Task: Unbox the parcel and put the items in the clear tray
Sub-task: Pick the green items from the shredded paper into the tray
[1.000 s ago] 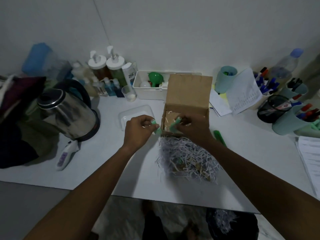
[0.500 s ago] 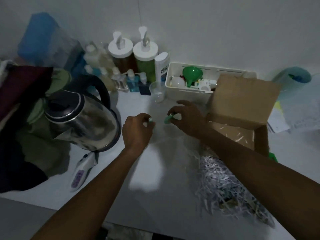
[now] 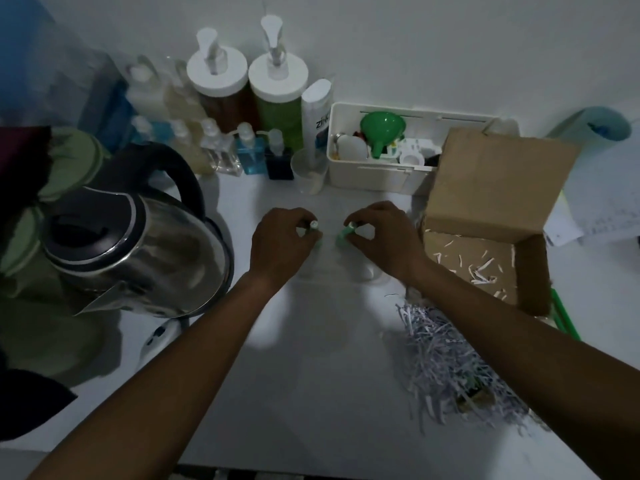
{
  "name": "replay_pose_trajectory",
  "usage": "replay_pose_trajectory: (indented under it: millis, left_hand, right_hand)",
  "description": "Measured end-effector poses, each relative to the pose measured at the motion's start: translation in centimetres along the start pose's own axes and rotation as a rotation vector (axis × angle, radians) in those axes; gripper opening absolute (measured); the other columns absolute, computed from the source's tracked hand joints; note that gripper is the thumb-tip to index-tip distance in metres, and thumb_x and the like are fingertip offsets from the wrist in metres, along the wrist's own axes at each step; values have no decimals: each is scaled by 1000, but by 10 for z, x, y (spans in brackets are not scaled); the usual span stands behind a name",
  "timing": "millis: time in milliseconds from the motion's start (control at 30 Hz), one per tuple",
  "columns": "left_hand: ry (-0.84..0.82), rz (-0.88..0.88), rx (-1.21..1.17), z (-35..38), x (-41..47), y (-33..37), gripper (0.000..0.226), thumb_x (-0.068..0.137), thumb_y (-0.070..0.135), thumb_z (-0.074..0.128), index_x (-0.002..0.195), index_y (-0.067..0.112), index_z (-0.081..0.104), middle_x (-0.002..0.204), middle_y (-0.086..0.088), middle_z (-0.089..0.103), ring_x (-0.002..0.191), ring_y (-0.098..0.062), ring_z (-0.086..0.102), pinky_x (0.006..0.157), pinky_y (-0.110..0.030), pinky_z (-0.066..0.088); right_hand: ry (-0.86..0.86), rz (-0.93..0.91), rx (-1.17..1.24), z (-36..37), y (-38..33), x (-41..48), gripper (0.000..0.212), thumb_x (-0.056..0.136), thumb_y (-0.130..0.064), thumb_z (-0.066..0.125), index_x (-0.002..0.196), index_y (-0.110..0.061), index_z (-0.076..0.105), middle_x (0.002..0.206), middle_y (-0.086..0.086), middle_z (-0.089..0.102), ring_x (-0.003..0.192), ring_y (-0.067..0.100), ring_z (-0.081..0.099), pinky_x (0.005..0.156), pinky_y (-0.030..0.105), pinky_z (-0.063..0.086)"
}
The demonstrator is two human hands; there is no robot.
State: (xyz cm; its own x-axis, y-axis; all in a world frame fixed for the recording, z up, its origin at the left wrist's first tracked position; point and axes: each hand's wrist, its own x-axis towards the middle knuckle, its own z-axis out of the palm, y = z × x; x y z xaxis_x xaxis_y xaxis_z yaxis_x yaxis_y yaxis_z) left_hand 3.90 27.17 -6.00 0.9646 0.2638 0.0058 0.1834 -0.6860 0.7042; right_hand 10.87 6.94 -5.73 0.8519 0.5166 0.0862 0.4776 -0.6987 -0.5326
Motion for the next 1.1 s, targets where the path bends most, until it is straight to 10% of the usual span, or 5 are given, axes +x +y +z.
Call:
replay_pose_trajectory:
  millis: [1100]
  left_hand:
    - [152, 206, 200, 26, -73, 71, 29, 78, 26, 74, 107, 21, 73, 107, 2, 73, 104, -22, 62, 86, -37, 52]
  right_hand:
    - [212, -41, 63, -44, 9, -66, 34, 77, -29, 77, 109, -20, 71, 97, -4, 73, 93, 19, 64, 85, 36, 47]
